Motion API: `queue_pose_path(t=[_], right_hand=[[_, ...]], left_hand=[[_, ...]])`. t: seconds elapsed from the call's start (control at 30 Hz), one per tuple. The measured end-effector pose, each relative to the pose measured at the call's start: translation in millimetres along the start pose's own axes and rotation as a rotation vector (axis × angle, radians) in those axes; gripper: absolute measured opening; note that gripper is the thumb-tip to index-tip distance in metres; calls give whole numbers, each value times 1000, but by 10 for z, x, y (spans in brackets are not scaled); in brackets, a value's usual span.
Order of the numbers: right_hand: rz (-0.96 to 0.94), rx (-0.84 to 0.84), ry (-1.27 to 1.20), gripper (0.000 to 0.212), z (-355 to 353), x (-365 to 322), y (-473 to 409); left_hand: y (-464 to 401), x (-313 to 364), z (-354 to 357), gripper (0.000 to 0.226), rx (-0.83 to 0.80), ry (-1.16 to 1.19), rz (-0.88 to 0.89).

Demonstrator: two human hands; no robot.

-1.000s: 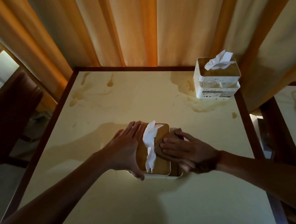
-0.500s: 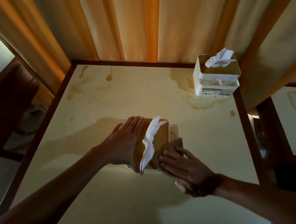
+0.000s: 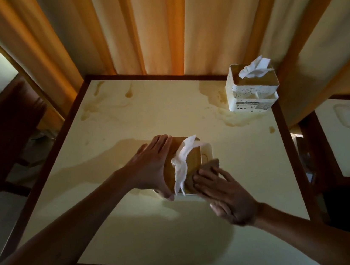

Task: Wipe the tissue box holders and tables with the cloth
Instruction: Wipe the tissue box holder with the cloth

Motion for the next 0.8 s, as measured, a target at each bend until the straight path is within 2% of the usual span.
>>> queue_pose_path(t=[0.07, 0.13, 0.17, 0.23, 0.33, 0.37, 0.43, 0.5, 0.57, 0.7, 0.8], right_hand=[[30, -3, -62, 46, -43, -157, 128], [217, 53, -177, 48, -82, -253, 256], [400, 128, -296, 51, -105, -287, 320], [858, 397, -608, 52, -167, -366, 404], [1581, 926, -805, 30, -229, -460, 672], [1769, 1050, -825, 28, -227, -505, 767], [1995, 1142, -888, 30, -177, -625, 904], [2054, 1157, -996, 36, -94, -738, 946], [2081, 1097, -1126, 43, 2, -863, 912], [2094, 1032, -1338, 55, 241, -1014, 690], [2023, 1117, -1447, 56, 347, -975, 501]], left_hand=[[0, -15, -2, 141, 26, 14, 8], [4, -4, -2, 138, 33, 41, 15], [9, 7, 7, 138, 27, 51, 19], [12, 17, 17, 142, 13, 69, 21], [30, -21, 14, 153, -103, 176, -40], [35, -55, -2, 154, -140, 239, -82], [26, -135, -30, 152, -177, 365, -154], [-5, -232, -7, 146, -194, 480, -208], [-63, -305, 29, 134, -190, 622, -242], [-160, -382, 28, 99, -111, 933, -297], [-141, -466, 61, 103, -93, 994, -331]])
Point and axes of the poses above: each hand's wrist, its own y-axis away from the middle knuckle, its own z-axis out of the palm, x = y × z, the point moved 6 cm from there along -y, towards the middle knuckle, and after that the axes turned 9 degrees about x, right-handed, at the moved point
